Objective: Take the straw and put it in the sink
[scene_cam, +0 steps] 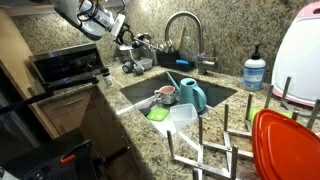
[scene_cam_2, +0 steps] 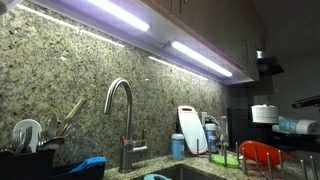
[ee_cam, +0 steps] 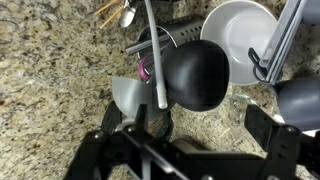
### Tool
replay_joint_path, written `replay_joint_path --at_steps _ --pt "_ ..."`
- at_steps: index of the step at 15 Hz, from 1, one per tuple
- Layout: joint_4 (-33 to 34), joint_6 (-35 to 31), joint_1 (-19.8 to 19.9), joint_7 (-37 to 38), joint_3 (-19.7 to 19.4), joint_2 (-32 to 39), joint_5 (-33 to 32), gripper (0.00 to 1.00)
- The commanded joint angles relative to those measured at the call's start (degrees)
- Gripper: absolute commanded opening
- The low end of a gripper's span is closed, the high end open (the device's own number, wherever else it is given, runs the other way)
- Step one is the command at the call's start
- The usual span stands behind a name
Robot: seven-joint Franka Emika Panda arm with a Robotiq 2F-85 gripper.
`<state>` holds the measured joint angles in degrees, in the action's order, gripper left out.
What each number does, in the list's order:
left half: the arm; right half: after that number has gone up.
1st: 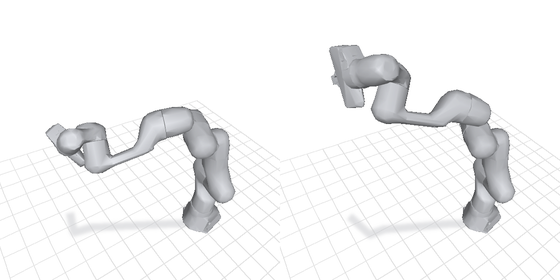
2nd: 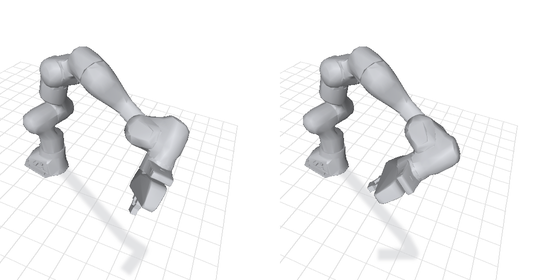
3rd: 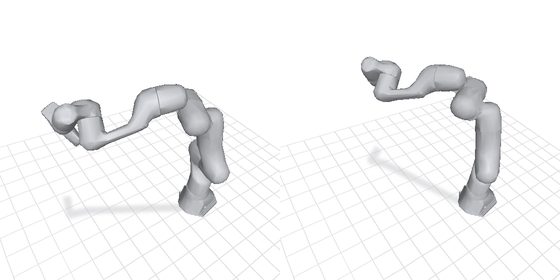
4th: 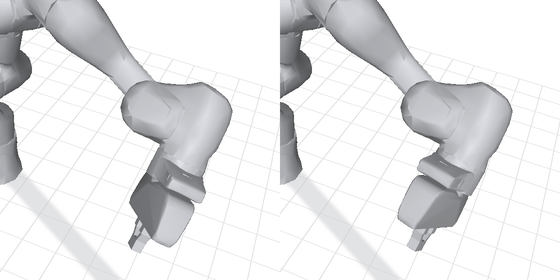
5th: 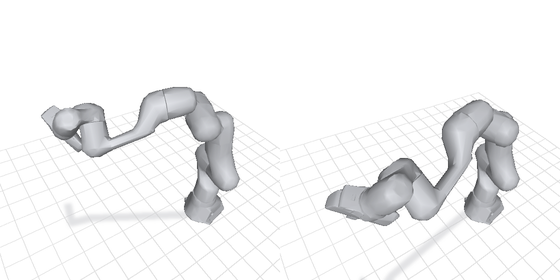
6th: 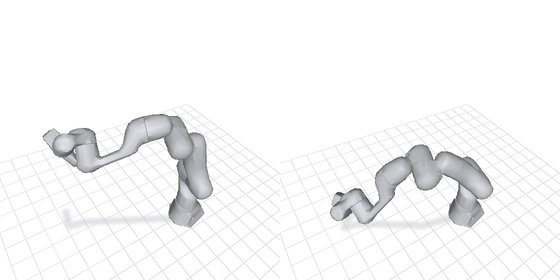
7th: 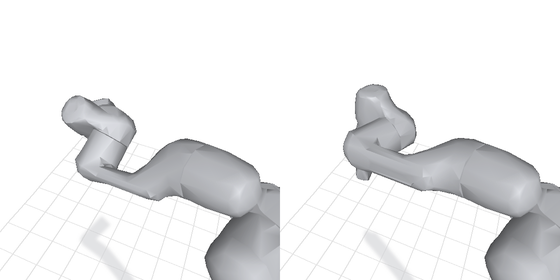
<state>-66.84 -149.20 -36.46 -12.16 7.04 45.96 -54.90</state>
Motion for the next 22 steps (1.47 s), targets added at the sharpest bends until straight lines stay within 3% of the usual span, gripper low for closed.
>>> replay_joint_path --at_steps 1,6,7,9,15,16,18,22 --pt "0.29 0.65 0.13 -0.98 0.16 -0.08 0.21 1.0" --pt "0.87 0.58 0.02 -0.03 -0.74 0.29 -0.4 1.0" --pt "0.77 0.62 0.01 -0.02 -0.91 0.22 -0.49 0.75" --pt "0.76 0.6 -0.05 -0.02 -1.18 0.19 -0.51 0.66" --pt "0.78 0.2 -0.02 -0.42 -1.22 0.21 -0.56 0.18" --pt "1.12 -0.05 -0.09 -0.78 -1.33 0.37 -0.89 0.62" --pt "1.76 -0.68 -0.04 -1.75 -1.43 0.79 -1.65 0.58" --pt "2.61 -2.29 0.18 -1.51 -2.2 1.44 -3.92 0.85"
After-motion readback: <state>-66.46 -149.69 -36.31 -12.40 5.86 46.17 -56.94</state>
